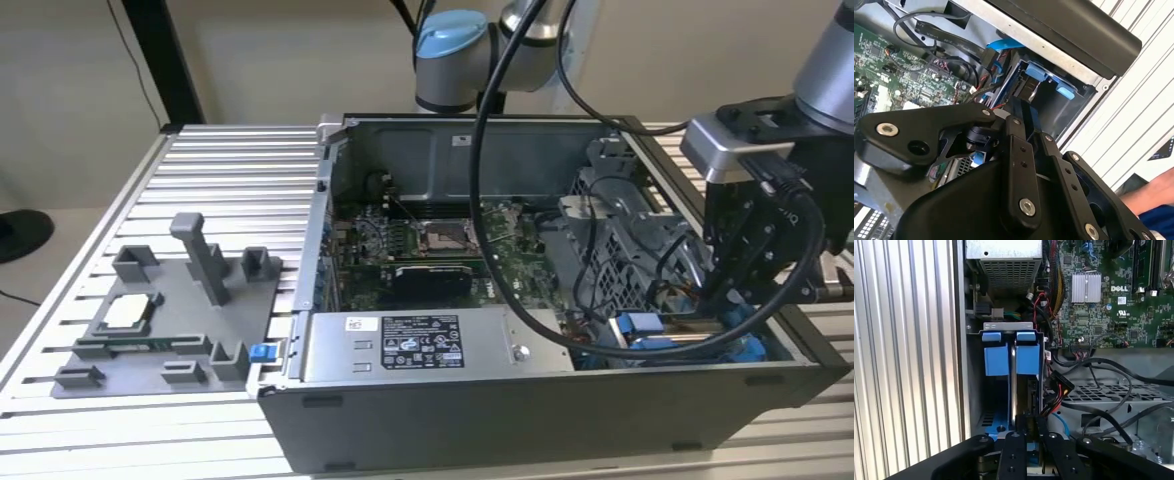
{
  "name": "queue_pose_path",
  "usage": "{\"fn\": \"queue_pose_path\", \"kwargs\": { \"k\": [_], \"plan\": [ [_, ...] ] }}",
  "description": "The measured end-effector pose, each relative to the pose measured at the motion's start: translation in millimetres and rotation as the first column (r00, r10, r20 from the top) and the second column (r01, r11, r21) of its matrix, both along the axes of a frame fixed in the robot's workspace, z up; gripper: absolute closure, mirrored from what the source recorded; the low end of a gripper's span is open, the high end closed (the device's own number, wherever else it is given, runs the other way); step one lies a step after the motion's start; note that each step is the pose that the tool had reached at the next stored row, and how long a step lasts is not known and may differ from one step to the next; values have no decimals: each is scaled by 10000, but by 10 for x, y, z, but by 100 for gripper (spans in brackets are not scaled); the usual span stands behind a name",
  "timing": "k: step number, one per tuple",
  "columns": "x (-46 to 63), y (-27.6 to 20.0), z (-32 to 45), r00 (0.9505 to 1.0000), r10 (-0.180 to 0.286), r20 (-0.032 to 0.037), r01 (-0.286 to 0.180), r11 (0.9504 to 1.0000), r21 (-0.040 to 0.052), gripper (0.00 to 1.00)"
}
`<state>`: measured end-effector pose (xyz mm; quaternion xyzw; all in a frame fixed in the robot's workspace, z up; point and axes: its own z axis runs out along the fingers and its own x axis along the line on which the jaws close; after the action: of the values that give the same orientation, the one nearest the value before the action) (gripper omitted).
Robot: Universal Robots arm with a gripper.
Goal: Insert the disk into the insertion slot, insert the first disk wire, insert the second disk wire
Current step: 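Insert the first disk wire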
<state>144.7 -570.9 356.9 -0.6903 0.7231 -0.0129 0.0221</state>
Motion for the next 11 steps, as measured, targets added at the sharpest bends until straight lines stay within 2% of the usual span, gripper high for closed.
{"fn": "queue_pose_path", "kwargs": {
  "k": [4, 11],
  "plan": [
    [1, 26, -4, 10000, -34, -3, 34, 10000, -3, 100],
    [21, 34, -8, 10000, -53, -20, 53, 10000, -4, 100]
  ]
}}
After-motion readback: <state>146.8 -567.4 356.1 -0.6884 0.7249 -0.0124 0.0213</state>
